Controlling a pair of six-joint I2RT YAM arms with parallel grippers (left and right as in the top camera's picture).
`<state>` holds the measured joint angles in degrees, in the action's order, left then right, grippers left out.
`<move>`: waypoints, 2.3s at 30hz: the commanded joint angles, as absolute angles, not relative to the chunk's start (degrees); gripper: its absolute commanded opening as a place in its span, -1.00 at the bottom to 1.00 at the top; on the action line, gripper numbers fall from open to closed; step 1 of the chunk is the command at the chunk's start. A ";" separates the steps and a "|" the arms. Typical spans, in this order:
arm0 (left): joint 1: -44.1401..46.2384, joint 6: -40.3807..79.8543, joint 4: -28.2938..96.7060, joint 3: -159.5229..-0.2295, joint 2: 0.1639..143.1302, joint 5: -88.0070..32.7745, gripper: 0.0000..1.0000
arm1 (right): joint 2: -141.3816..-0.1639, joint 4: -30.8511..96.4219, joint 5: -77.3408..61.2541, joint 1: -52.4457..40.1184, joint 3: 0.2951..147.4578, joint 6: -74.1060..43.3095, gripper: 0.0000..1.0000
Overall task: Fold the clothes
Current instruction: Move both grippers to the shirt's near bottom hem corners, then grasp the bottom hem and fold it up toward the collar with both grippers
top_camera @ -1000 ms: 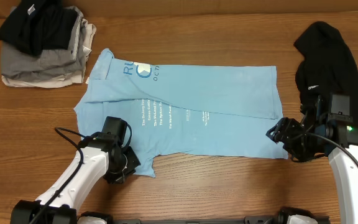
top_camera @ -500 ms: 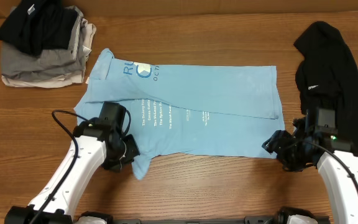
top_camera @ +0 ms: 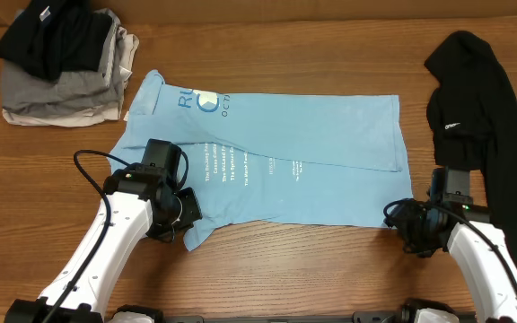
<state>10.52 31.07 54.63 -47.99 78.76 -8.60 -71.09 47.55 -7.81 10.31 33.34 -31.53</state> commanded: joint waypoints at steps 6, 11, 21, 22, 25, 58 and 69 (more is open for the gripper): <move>10.85 29.54 54.13 -49.08 78.74 -8.34 -0.92 | -75.44 45.15 -3.95 10.24 33.06 -39.31 0.19; 10.85 29.58 53.08 -49.08 78.74 -7.68 -0.92 | -78.50 43.51 -3.86 10.24 33.06 -39.51 0.19; 10.85 29.78 52.88 -49.08 78.74 -7.05 -0.92 | -84.25 40.49 -3.49 10.24 33.06 -39.51 0.01; 10.85 29.78 52.84 -49.08 78.74 -7.05 -0.92 | -84.62 40.60 -3.51 10.24 33.06 -39.48 -0.17; 10.85 29.78 52.86 -49.08 78.74 -7.07 -0.92 | -84.66 40.73 -4.16 10.24 33.06 -39.46 -0.61; 8.25 24.34 77.58 -73.78 78.72 0.51 -0.92 | -56.82 82.13 -12.49 10.72 58.57 -26.57 -0.93; 8.27 22.65 62.59 -73.76 80.53 4.67 -0.92 | -63.79 72.07 -8.16 10.72 58.85 -26.94 -0.93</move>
